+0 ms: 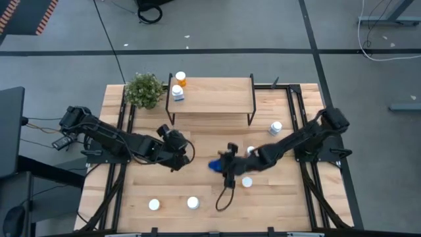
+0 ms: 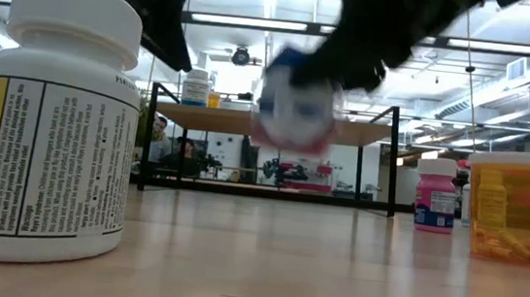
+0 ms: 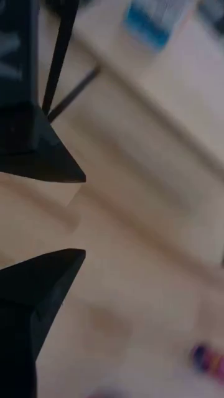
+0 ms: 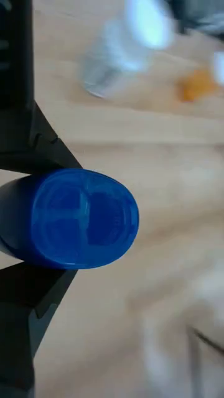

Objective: Pick and place medicine bottles onto shelf by color
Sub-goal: Put the blue pill bottle on the shelf

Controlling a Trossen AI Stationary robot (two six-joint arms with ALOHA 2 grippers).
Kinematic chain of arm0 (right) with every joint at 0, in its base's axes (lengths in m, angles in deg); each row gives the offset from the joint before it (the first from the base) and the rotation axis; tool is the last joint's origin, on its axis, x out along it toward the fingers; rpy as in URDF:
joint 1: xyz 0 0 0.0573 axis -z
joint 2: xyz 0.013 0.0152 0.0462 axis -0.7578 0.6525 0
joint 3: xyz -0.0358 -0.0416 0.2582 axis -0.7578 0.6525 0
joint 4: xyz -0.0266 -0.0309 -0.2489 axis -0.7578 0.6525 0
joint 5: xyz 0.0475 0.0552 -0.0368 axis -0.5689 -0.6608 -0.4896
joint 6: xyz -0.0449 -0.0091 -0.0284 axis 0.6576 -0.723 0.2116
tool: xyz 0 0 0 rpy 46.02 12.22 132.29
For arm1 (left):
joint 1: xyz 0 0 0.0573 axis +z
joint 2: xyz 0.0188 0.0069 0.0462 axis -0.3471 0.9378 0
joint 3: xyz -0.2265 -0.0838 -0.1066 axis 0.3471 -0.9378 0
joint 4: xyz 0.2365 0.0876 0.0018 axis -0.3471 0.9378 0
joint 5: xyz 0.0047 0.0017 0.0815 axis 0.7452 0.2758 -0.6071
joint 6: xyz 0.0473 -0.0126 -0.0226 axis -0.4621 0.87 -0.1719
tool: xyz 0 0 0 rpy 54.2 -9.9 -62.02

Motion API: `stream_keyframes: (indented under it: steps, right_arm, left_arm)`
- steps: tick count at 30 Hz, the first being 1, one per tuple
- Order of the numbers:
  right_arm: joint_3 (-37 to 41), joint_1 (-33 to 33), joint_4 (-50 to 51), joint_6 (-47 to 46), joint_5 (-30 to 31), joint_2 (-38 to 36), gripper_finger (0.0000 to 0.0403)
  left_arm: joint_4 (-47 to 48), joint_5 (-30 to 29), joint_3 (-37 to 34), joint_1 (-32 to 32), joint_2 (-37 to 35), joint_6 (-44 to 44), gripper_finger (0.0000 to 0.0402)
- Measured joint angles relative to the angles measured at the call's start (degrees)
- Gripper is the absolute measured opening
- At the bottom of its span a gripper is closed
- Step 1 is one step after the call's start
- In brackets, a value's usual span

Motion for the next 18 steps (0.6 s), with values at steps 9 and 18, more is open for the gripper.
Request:
stream_keyframes:
  steps: [9, 18]
  right_arm:
    - [-0.02, 13.83, 2.02, 10.62, 1.31, -15.33, 0.0189]
    - [-1.12, 31.95, 3.68, 17.10, -11.91, -18.13, 0.0189]
  left_arm:
    - [-5.09, 8.61, 0.00, -1.12, 0.00, -5.28, 0.0152]
    - [-18.78, 8.61, 0.00, 4.38, 0.00, -17.68, 0.0116]
